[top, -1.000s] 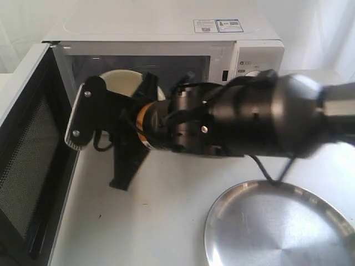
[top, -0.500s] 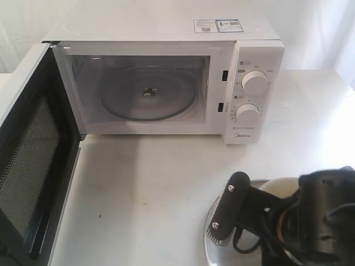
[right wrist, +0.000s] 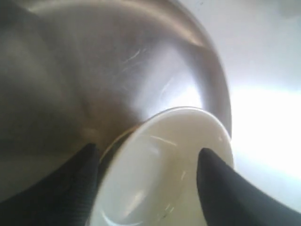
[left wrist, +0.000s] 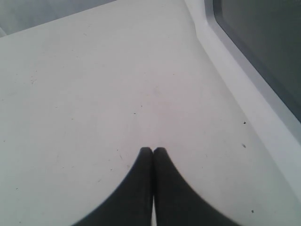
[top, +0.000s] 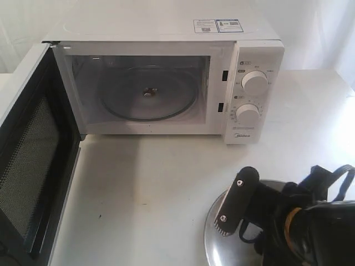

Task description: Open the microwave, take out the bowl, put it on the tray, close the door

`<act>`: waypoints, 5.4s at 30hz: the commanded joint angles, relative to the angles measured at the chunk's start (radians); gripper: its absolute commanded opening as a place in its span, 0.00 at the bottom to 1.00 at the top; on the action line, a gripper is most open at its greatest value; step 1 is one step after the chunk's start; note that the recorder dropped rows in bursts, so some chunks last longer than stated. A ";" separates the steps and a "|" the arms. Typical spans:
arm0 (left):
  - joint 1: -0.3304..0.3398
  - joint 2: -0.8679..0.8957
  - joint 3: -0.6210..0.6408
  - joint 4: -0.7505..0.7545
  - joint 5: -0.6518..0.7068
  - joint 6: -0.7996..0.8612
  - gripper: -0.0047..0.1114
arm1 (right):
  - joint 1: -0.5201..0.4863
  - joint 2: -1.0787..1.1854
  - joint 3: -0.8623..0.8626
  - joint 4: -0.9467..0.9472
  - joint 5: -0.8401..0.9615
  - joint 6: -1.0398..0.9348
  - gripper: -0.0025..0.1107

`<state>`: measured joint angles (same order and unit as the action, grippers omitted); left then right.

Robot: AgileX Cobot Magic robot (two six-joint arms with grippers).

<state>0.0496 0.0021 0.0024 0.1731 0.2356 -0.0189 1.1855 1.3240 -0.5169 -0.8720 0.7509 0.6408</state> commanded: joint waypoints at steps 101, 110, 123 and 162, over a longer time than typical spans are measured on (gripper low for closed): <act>-0.002 -0.002 -0.002 -0.008 0.000 -0.003 0.04 | -0.063 -0.807 0.012 0.558 -0.691 -0.213 0.02; -0.002 -0.002 -0.002 -0.008 0.000 -0.003 0.04 | -0.583 -1.150 0.517 0.550 -1.144 -0.094 0.02; -0.002 -0.002 -0.002 -0.008 0.000 -0.003 0.04 | -0.910 -1.229 0.517 0.496 -0.751 -0.094 0.02; -0.002 -0.002 -0.002 -0.008 0.000 -0.003 0.04 | -0.997 -1.324 0.517 0.764 -0.412 -0.616 0.02</act>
<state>0.0496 0.0021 0.0024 0.1731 0.2356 -0.0189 0.1917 0.0065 -0.0009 -0.1094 0.3356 0.0510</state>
